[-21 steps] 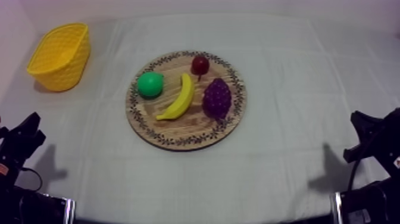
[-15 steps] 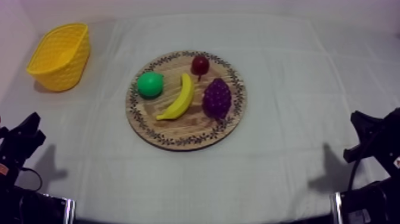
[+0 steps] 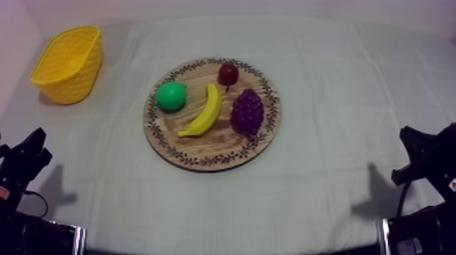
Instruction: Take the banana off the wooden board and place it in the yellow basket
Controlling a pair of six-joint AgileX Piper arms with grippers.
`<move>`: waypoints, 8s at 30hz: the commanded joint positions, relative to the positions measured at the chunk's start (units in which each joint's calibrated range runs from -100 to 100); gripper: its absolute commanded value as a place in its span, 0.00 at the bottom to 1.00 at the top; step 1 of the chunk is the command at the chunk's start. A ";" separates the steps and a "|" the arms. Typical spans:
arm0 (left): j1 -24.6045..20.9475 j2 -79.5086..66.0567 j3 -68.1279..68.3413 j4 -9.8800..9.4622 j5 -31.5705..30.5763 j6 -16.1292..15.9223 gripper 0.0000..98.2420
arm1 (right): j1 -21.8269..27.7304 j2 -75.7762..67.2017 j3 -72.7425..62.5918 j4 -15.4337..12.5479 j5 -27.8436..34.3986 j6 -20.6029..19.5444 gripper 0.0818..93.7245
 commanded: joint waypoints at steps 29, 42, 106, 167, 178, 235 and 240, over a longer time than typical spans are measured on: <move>-0.02 -0.03 0.03 -0.02 -0.02 0.00 0.00 | -0.01 -0.03 0.02 0.00 -0.05 -0.01 0.00; 0.08 -0.03 -0.04 0.14 1.78 -0.28 0.00 | -0.01 -0.03 0.02 0.00 -0.05 -0.01 0.00; 28.86 94.52 -76.67 -5.41 33.88 2.83 0.35 | -0.01 -0.03 0.02 0.00 -0.05 0.01 0.00; 29.71 140.97 -112.03 0.66 45.81 6.14 0.17 | -0.09 -0.03 0.02 0.00 -0.05 0.01 0.00; 30.12 116.54 -106.44 -5.58 51.24 7.64 0.16 | -0.09 -0.03 0.02 0.00 -0.05 -0.01 0.00; -5.33 108.52 -97.37 -7.64 39.23 -7.28 0.47 | -0.09 -0.03 0.02 0.00 -0.05 -0.01 0.00; -4.86 98.76 -90.39 -7.64 38.30 -6.92 0.45 | -0.09 -0.03 0.02 0.00 -0.05 -0.01 0.00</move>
